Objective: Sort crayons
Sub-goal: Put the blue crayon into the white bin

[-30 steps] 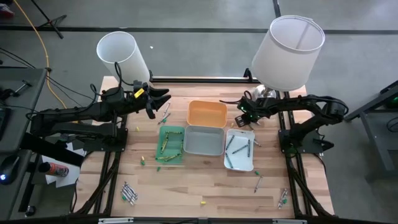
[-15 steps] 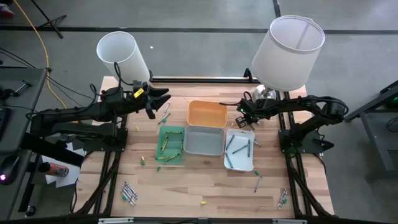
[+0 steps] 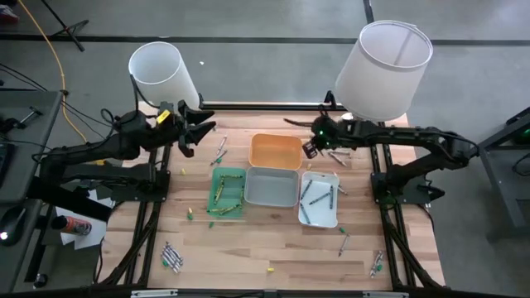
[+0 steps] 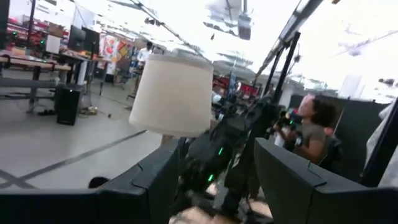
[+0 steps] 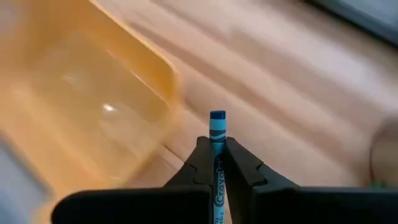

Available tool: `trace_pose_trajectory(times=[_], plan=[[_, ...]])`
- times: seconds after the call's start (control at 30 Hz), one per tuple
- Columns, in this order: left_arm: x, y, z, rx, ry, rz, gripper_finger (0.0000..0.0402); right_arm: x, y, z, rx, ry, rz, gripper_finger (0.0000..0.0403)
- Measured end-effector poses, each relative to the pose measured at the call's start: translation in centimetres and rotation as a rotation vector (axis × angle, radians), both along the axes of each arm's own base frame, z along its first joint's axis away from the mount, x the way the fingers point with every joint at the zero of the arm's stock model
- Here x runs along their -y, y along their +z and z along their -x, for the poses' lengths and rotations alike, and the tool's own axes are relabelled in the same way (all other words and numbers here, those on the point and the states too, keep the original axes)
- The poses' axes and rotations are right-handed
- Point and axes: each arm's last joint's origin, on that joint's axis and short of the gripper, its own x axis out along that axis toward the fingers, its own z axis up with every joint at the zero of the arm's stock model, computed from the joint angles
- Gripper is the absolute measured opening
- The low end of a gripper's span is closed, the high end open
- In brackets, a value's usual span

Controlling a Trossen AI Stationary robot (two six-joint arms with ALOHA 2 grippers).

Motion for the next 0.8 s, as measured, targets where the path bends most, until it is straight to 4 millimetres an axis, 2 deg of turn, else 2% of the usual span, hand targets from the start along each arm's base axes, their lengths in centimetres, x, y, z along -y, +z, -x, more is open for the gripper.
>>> trace_pose_trajectory(times=[0.17,0.33,0.47,0.6,0.8], plan=[[0.3,-0.1,1.3,-0.042,-0.009,-0.009,0.0195,-0.6,5.2,-1.1,0.21,0.268,0.065,0.0001],[0.7,-0.5,2.4,-0.105,-0.05,-0.021,0.0195,-2.7,7.9,-1.9,0.393,0.426,-0.009,0.0001],[0.8,-0.6,2.8,-0.115,-0.054,-0.046,0.0195,-5.3,8.2,-2.3,0.436,0.44,-0.102,0.0001],[1.0,-1.5,2.4,-0.093,-0.147,-0.094,0.0195,-8.9,8.1,-2.5,0.439,0.429,-0.21,0.0001],[1.3,-3.8,1.2,0.075,-0.33,0.031,0.0195,-14.4,7.3,-1.5,0.373,0.31,-0.264,0.0001]])
